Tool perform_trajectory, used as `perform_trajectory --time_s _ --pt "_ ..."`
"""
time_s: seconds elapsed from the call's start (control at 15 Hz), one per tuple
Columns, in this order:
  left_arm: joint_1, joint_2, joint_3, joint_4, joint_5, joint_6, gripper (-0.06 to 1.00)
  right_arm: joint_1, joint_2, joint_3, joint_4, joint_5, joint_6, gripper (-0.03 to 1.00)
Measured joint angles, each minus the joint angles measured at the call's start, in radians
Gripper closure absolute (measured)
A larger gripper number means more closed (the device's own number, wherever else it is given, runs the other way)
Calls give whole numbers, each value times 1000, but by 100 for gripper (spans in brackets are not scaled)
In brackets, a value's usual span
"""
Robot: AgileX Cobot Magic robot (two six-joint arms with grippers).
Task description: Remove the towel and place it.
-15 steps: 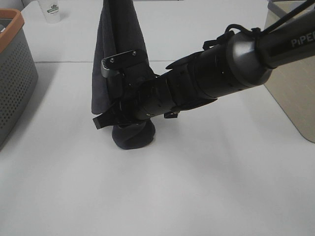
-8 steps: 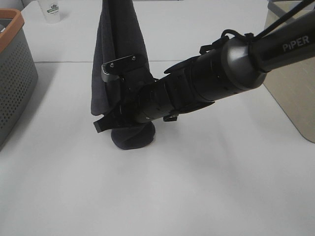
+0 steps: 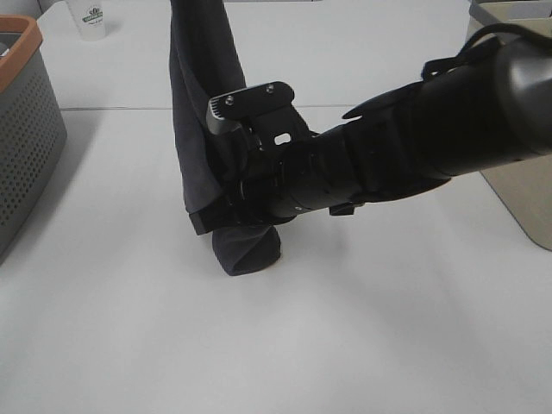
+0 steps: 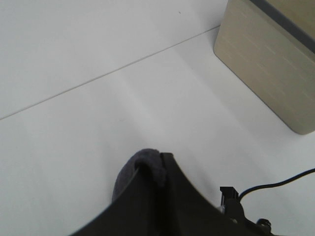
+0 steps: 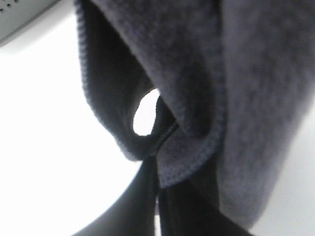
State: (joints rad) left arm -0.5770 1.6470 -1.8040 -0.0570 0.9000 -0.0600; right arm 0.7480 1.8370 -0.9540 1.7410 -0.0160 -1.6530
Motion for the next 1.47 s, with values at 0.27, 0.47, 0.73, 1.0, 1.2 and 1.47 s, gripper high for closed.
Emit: perform_trajectory --time_s 0.27,0.47,0.73,1.0,1.2,1.47 --pt "1 0 -79 -19 3 0 94 0 -184 126 0 0 -1 95" --pt "1 0 -92 -21 25 0 94 0 -309 190 -53 2 -1 95" --pt "1 -5 -92 89 54 -35 94 0 -414 284 -127 1 -2 95" --pt "1 -5 -92 188 55 -127 94 0 -507 315 -151 -29 -24 95" --pt "1 -5 -92 214 60 -262 94 0 -515 315 -154 -13 -30 95" --pt "1 -7 -92 282 60 -310 94 0 -516 330 -419 185 165 95"
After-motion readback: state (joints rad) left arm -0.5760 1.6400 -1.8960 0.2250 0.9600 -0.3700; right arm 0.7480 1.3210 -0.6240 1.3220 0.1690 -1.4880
